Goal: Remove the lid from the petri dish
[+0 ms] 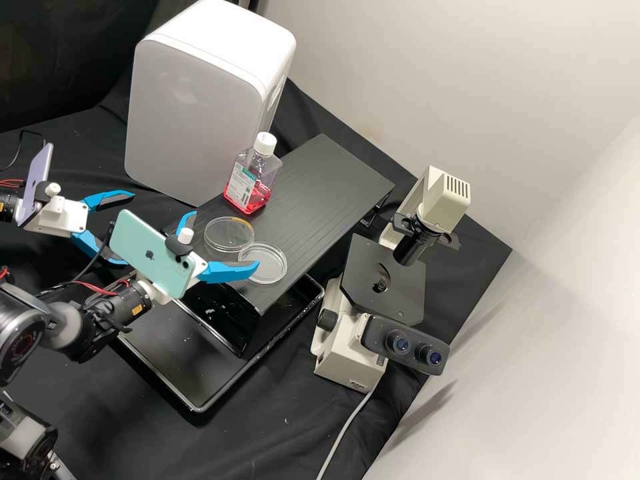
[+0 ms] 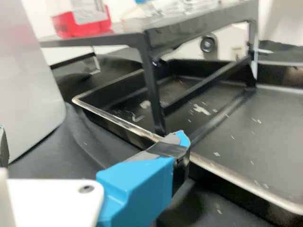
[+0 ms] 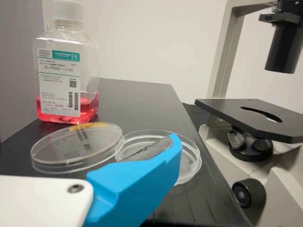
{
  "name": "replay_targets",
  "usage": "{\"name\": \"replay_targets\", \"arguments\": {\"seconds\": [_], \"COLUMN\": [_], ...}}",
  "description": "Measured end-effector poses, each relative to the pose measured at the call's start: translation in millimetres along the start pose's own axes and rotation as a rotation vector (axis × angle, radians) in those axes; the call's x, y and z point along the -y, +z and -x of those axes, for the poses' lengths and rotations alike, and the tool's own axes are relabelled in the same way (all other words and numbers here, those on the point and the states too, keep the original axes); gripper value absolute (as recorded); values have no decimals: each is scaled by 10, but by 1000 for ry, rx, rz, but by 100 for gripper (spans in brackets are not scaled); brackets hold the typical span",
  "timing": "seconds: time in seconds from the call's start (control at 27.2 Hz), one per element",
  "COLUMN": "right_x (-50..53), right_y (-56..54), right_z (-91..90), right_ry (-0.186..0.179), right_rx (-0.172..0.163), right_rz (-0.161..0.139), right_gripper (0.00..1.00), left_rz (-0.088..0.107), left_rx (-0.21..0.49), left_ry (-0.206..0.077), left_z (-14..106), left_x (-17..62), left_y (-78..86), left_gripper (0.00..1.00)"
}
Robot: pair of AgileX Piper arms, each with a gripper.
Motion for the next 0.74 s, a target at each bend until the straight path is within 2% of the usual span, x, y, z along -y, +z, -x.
{"name": "replay_targets", "arguments": {"seconds": [0.11, 0.18, 0.29, 0.4, 0.59, 0.74], "right_x": [29, 62, 75, 65, 43, 37], "right_y": [-34, -43, -29, -6, 12, 7], "right_z": [83, 153, 198, 204, 211, 212], "right_ry": [10, -1, -10, -5, 6, 7], "right_rx": [-3, 1, 4, 14, 21, 15], "right_rz": [-13, -28, -30, -62, -108, -127], "right_gripper": [100, 100, 100, 100, 100, 100], "left_rz": [6, 6, -27, -53, -53, -53], "left_rx": [-15, -15, -16, -16, -16, -16], "left_ry": [15, 16, 14, 13, 13, 13], "left_z": [17, 27, 36, 36, 36, 36], "left_x": [-40, -46, -39, -39, -39, -39], "left_y": [-11, -10, -10, -10, -10, -10], "left_gripper": [100, 100, 100, 100, 100, 100]}}
